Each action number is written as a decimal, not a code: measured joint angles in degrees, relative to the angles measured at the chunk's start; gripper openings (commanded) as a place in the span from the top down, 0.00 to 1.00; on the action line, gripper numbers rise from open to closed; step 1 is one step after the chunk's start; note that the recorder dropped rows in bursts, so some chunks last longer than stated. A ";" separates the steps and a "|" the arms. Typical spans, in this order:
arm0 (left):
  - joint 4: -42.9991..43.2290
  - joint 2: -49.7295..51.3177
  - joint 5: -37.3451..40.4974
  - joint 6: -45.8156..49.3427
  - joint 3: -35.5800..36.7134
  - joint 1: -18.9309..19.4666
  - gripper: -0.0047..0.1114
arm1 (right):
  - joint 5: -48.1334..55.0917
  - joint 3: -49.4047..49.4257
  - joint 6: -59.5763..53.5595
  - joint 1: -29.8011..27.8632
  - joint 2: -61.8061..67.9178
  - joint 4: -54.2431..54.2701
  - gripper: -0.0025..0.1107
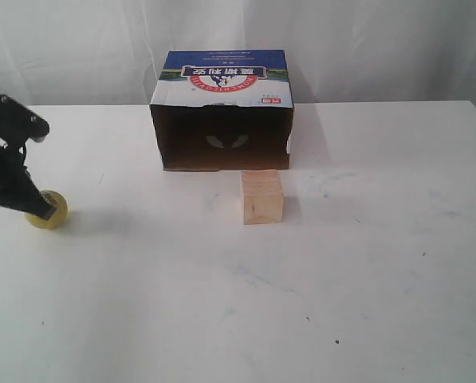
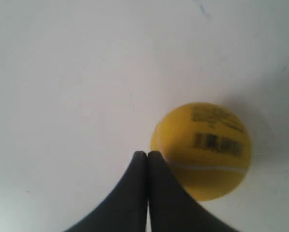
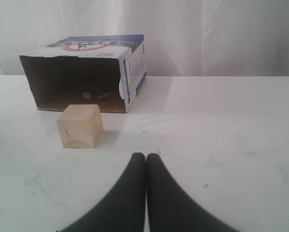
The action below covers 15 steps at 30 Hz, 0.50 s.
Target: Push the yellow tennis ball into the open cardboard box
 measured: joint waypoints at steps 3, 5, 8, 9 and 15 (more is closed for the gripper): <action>0.86 1.89 -1.66 -2.61 0.02 -0.20 0.96 | 0.00 0.00 0.00 0.00 0.00 0.00 0.98; 1.17 1.98 -2.82 -2.95 0.02 -1.52 0.96 | 0.00 0.00 0.00 0.00 0.00 0.00 0.98; 1.05 1.98 -4.18 -3.09 0.02 -4.52 0.96 | 0.00 0.00 0.00 0.00 0.00 0.00 0.98; 0.78 1.98 -4.58 -3.09 0.02 -5.49 0.96 | 0.00 0.00 0.00 0.00 0.00 0.00 0.98; -3.21 2.78 -4.99 -3.21 0.59 -14.73 0.96 | 0.00 0.00 0.00 0.00 0.00 0.00 0.98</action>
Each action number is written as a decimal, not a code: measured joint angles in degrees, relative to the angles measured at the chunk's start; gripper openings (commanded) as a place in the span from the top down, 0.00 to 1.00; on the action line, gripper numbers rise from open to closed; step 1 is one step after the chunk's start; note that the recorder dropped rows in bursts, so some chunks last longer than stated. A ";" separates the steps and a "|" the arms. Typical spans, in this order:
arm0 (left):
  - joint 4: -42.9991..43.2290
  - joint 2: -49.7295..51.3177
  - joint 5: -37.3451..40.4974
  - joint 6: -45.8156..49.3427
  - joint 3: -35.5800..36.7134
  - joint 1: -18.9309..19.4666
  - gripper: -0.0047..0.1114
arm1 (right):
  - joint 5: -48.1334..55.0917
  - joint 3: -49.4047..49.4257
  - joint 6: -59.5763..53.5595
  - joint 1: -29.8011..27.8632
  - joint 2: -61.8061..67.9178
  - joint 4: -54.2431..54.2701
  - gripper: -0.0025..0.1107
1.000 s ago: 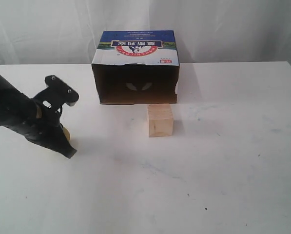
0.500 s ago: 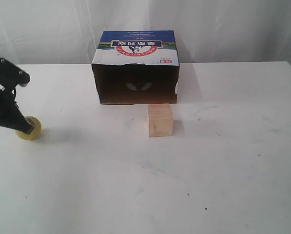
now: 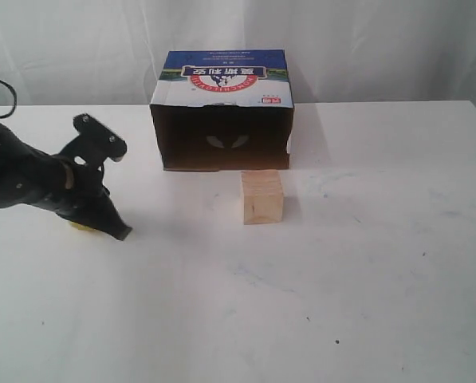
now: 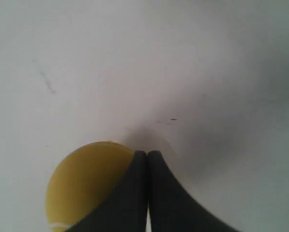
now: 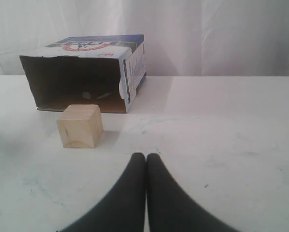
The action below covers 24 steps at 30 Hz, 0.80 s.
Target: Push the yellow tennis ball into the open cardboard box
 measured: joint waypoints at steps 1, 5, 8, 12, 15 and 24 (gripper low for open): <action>-0.83 0.29 0.12 0.00 0.27 -1.00 0.96 | 0.00 0.00 0.00 0.00 0.00 0.00 0.98; -2.28 0.50 2.33 -0.10 -0.14 -4.16 0.96 | 0.00 0.00 0.00 0.00 0.00 0.00 0.98; -2.39 -0.97 2.96 -0.10 -2.27 -6.22 0.96 | 0.00 0.00 0.00 0.00 0.00 0.00 0.98; -2.14 -4.42 4.34 -0.10 -5.67 -8.03 0.96 | 0.00 0.00 0.00 0.00 0.00 0.00 0.98; -1.35 -6.93 7.24 -0.10 -6.79 -8.36 0.96 | 0.00 0.00 0.00 0.00 0.00 0.00 0.98; -1.36 -9.61 16.53 -3.10 -1.47 -11.88 0.96 | 0.00 0.00 0.00 0.00 0.00 0.00 0.98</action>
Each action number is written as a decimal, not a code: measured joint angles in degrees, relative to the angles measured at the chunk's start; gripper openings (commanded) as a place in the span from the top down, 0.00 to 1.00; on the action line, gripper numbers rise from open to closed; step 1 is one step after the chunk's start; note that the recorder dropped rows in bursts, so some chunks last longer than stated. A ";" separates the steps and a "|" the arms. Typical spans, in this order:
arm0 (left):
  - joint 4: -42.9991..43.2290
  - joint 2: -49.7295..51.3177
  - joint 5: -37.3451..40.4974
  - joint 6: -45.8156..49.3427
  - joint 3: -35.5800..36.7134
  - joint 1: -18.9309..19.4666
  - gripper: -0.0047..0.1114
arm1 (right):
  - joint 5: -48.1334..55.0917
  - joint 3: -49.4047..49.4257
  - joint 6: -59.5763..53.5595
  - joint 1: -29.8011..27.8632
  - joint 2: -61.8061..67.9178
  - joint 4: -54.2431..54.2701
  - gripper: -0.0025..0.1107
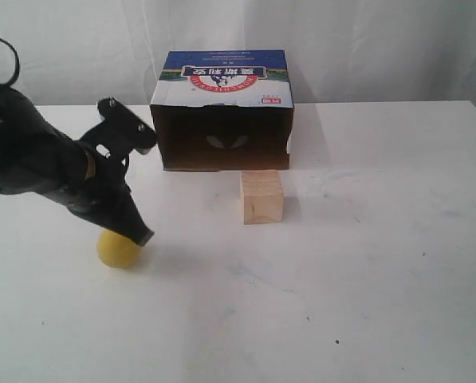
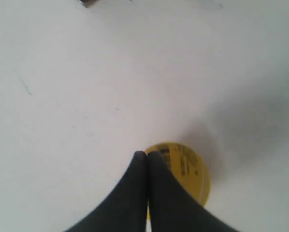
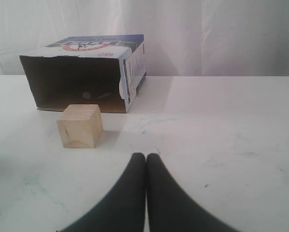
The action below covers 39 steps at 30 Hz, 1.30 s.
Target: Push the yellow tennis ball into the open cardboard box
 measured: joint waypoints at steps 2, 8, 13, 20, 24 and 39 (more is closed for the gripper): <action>-0.84 -0.50 0.28 0.00 1.46 -1.61 0.96 | 0.00 0.00 0.00 0.00 0.00 0.00 0.98; -2.43 -0.39 -4.36 0.00 5.63 -3.02 0.96 | 0.00 0.00 0.00 0.00 0.00 0.00 0.98; -2.55 1.48 -10.13 0.00 6.57 -3.02 0.96 | 0.00 0.00 0.00 0.00 0.00 0.00 0.98; -2.55 2.34 -13.08 0.00 6.57 -3.14 0.96 | 0.00 0.00 0.00 0.00 0.00 0.00 0.98; -2.57 2.58 -14.59 0.00 6.57 -3.14 0.96 | 0.00 0.00 0.00 0.00 0.00 0.00 0.98; -0.74 6.97 -14.23 0.00 -0.14 -3.14 0.96 | 0.00 0.00 0.00 0.00 0.00 0.00 0.98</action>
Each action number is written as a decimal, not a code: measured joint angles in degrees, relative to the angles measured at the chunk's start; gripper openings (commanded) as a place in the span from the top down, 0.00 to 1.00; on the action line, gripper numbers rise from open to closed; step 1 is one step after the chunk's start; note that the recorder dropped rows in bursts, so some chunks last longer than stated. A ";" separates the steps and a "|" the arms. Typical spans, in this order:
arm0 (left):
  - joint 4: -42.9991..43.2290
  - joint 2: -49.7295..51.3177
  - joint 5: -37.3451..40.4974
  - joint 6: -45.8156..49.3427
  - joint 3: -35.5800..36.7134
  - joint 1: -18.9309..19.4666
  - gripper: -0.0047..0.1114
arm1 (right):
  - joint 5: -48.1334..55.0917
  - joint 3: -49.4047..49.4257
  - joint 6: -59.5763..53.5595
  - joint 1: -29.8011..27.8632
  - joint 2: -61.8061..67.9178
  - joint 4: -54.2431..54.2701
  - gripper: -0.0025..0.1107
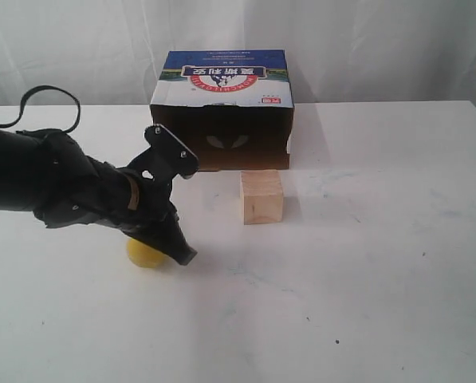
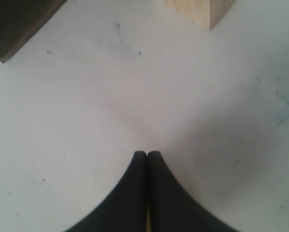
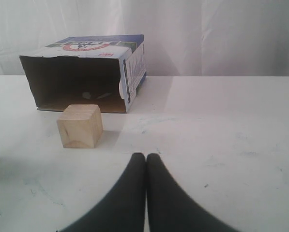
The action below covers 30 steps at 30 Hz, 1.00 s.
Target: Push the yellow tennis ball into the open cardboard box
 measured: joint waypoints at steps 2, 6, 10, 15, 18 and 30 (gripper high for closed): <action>0.22 0.14 0.38 0.00 -1.76 0.00 0.96 | 0.00 0.00 0.00 0.00 0.00 0.00 0.98; 1.82 0.18 3.30 0.00 -4.92 -0.77 0.96 | 0.00 0.00 0.00 0.00 0.00 0.00 0.98; 2.55 -1.43 7.88 0.00 -5.85 -1.33 0.96 | 0.00 0.00 0.00 0.00 0.00 0.00 0.98; 3.33 -6.00 14.28 0.00 -5.52 -1.22 0.96 | 0.00 0.00 0.97 0.00 0.00 0.00 0.98; 3.90 -7.49 14.58 0.00 -3.70 -0.68 0.96 | 0.00 0.00 1.08 0.00 0.00 0.00 0.98; 3.11 -0.18 6.46 0.00 2.08 3.37 0.96 | 0.00 0.00 1.08 0.00 0.00 0.00 0.98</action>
